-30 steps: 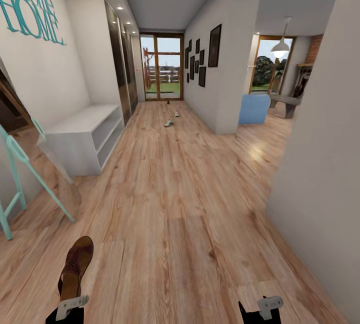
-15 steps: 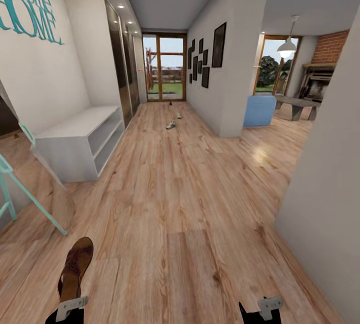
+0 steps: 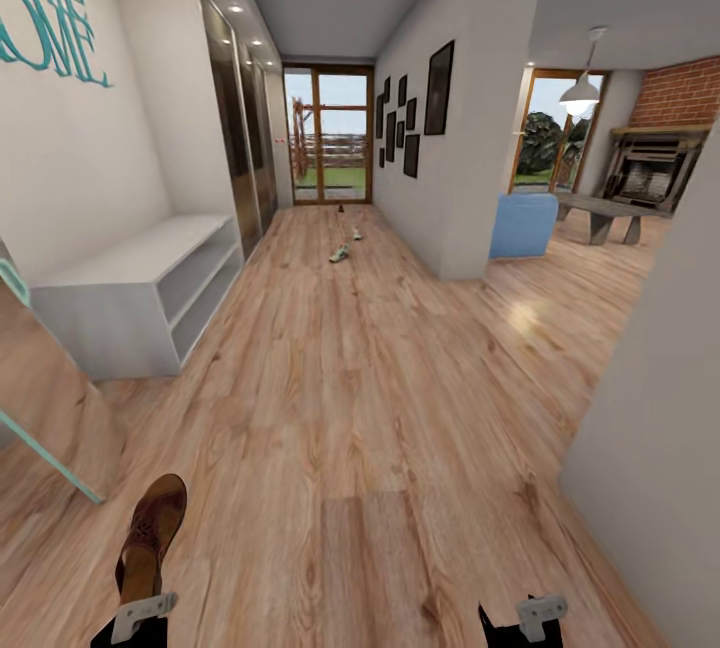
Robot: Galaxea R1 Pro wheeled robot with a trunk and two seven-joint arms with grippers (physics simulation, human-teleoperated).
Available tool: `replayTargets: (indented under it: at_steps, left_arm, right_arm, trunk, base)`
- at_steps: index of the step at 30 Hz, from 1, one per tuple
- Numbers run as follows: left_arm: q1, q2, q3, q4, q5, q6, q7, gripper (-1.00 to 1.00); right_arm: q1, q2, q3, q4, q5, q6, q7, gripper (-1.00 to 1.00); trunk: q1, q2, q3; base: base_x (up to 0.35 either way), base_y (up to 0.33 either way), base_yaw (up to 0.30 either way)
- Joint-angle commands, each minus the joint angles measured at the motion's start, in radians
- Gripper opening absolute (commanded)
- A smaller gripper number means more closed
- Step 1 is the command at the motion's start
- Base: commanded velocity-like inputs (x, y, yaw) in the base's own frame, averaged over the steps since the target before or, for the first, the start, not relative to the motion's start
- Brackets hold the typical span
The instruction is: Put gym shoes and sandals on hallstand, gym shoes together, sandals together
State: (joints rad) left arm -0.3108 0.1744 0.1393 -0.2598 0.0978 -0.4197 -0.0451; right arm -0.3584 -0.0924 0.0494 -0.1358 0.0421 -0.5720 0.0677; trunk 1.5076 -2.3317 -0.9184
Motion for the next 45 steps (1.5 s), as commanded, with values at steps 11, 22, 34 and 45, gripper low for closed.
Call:
replayTargets:
  at_steps: [11, 22, 34, 45]
  left_arm:
    - [-0.001, 0.0, 0.0, 0.001, 0.008, -0.002, -0.004, -1.0]
    - [-0.001, 0.0, 0.0, 0.001, 0.008, -0.002, -0.004, -1.0]
    - [-0.001, 0.0, 0.0, 0.001, 0.008, -0.002, -0.004, -1.0]
    - [-0.001, 0.0, 0.0, 0.001, 0.007, -0.002, -0.004, -1.0]
  right_arm:
    - [-0.001, 0.002, 0.007, 0.002, 0.002, -0.001, -0.11, 1.0]
    - [-0.001, 0.002, 0.007, 0.002, 0.002, 0.0, -0.12, 1.0]
    - [-0.001, 0.002, 0.008, 0.003, 0.006, 0.0, -0.12, 1.0]
    - [-0.001, 0.003, 0.01, 0.092, 0.009, 0.003, -0.117, 1.0]
  trunk:
    - [0.0, 0.0, -0.001]
    - [0.0, 0.0, -0.001]
    - [0.0, 0.0, -0.001]
    - [0.0, 0.0, -0.001]
  base:
    - [0.332, -0.093, 0.0]
    - [0.339, -0.005, 0.0]
    - [0.339, 0.0, 0.0]
    - [0.339, 0.0, 0.0]
